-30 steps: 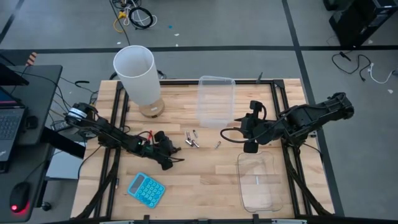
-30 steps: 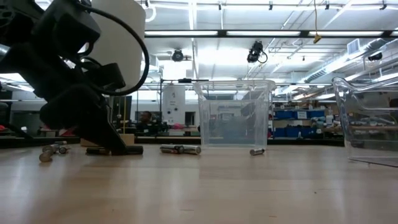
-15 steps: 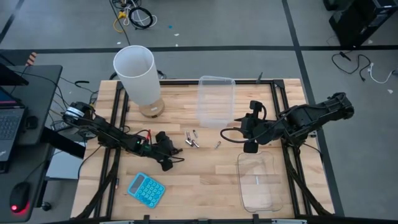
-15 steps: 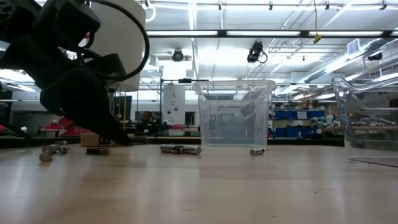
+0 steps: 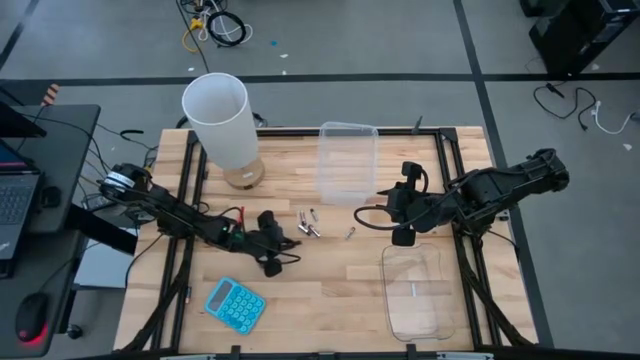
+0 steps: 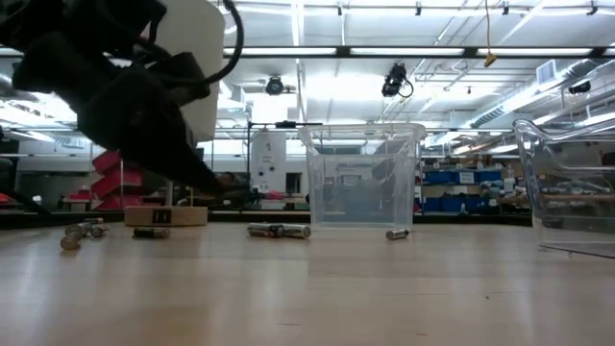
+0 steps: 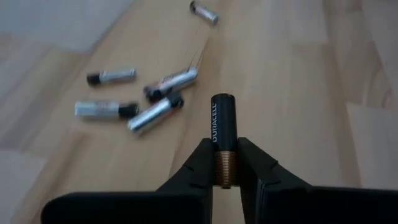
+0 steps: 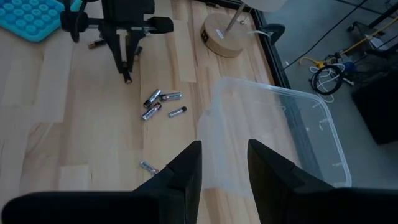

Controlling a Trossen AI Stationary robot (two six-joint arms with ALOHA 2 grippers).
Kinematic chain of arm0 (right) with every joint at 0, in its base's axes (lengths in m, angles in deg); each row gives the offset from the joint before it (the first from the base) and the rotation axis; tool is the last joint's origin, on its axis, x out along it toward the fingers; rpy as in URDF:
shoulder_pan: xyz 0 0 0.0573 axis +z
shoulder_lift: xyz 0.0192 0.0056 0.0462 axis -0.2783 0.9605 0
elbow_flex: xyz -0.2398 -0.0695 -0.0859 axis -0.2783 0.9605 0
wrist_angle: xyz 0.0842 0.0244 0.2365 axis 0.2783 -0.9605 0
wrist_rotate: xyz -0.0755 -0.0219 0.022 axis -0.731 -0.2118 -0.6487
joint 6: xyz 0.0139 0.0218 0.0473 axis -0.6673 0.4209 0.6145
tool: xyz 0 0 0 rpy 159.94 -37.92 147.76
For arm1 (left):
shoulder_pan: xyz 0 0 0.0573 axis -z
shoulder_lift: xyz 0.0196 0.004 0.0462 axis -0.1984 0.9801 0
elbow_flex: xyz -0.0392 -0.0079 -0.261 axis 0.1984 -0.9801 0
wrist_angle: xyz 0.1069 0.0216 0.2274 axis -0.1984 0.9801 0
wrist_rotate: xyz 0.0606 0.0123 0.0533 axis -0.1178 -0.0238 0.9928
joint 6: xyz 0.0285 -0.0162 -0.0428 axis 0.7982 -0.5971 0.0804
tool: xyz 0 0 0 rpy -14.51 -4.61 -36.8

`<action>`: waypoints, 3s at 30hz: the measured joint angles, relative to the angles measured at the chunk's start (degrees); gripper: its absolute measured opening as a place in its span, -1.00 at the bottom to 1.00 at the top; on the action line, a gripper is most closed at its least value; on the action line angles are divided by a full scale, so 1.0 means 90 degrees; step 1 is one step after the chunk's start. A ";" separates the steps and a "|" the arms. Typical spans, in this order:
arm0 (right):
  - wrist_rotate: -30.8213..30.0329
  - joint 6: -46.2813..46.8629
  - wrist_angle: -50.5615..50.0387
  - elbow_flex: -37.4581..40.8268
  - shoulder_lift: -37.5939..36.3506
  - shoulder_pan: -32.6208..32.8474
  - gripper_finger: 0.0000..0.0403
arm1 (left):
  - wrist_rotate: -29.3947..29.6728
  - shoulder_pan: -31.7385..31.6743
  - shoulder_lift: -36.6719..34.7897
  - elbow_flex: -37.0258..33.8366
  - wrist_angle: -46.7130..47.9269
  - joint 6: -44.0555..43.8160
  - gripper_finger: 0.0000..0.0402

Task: Sort batteries
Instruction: Put the brown battery into the top transparent bin

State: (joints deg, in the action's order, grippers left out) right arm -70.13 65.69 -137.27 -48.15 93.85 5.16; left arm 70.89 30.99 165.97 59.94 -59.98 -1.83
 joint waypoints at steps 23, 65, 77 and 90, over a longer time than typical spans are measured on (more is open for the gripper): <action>0.0074 0.0007 -0.0013 0.0000 0.0000 0.0045 -0.43 | 0.0731 -0.0050 -0.0005 0.2372 0.0221 0.3742 -0.82; -0.0396 0.1780 -0.1211 0.0000 -0.0930 0.1511 -0.43 | -0.0508 -0.2785 0.0305 0.4093 0.1961 0.2642 -0.82; -0.0512 0.1768 -0.1331 0.0044 -0.0961 0.1511 -0.43 | -0.0387 -0.2684 0.0718 0.4093 0.1966 0.2499 -0.82; -0.0605 0.2578 -0.1281 0.1241 -0.1526 0.1511 -0.43 | -0.0834 -0.2670 0.0807 0.4517 0.2449 0.4033 -0.84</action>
State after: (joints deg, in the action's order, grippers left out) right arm -75.57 88.89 -148.81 -36.98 80.12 18.76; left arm 63.38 6.96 173.23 100.59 -37.94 34.46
